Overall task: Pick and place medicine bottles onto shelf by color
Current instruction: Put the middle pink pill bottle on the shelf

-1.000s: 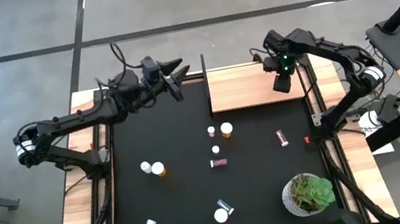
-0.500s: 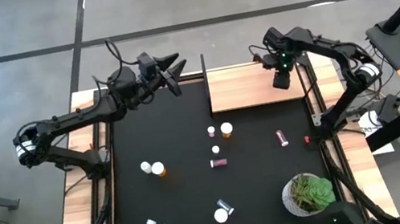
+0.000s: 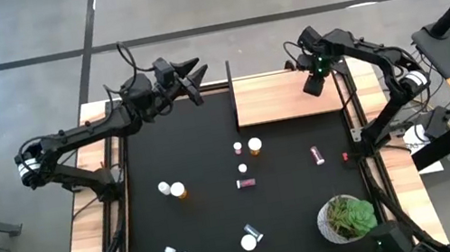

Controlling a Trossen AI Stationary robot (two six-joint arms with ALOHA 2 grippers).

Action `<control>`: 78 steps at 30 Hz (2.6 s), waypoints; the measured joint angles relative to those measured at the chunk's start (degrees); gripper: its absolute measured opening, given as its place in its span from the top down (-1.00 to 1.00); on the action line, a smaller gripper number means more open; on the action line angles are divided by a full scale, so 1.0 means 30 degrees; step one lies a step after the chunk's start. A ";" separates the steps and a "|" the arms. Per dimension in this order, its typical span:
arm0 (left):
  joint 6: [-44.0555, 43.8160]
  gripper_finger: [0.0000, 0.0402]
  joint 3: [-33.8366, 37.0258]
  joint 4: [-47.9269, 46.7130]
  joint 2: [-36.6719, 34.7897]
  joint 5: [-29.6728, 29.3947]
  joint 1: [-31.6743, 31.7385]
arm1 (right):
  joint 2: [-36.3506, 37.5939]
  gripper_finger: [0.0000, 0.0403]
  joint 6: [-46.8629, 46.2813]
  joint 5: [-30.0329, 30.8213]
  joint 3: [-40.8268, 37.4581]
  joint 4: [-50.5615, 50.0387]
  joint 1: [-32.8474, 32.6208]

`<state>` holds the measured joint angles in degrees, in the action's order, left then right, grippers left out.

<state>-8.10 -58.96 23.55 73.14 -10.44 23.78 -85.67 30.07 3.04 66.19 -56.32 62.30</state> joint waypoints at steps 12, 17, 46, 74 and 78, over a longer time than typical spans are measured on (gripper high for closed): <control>0.0000 0.18 0.0036 0.0000 0.0000 -0.0136 0.0200 | 0.0015 0.48 -0.2052 -0.0009 0.0015 0.0591 0.0000; -0.0029 0.18 0.0036 0.0000 0.0000 -0.0169 0.0216 | 0.0015 0.48 -0.3426 -0.0002 0.0015 0.0603 0.0000; 0.1421 0.18 -0.0015 -0.0004 0.0000 -0.0139 0.1138 | -0.0233 0.48 -0.1083 -0.0275 0.1211 0.0670 -0.0227; 0.1457 0.18 -0.0051 -0.0007 0.0000 -0.0117 0.2256 | -0.2951 0.48 -0.4105 0.1488 0.2849 -0.1332 0.0495; 0.1450 0.18 -0.0051 -0.0007 0.0000 -0.0117 0.2274 | -0.2987 0.48 -0.4083 0.1488 0.2849 -0.1623 0.0495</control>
<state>-3.75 -59.11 23.53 73.14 -10.79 30.60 -94.63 17.82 7.51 74.74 -61.19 63.79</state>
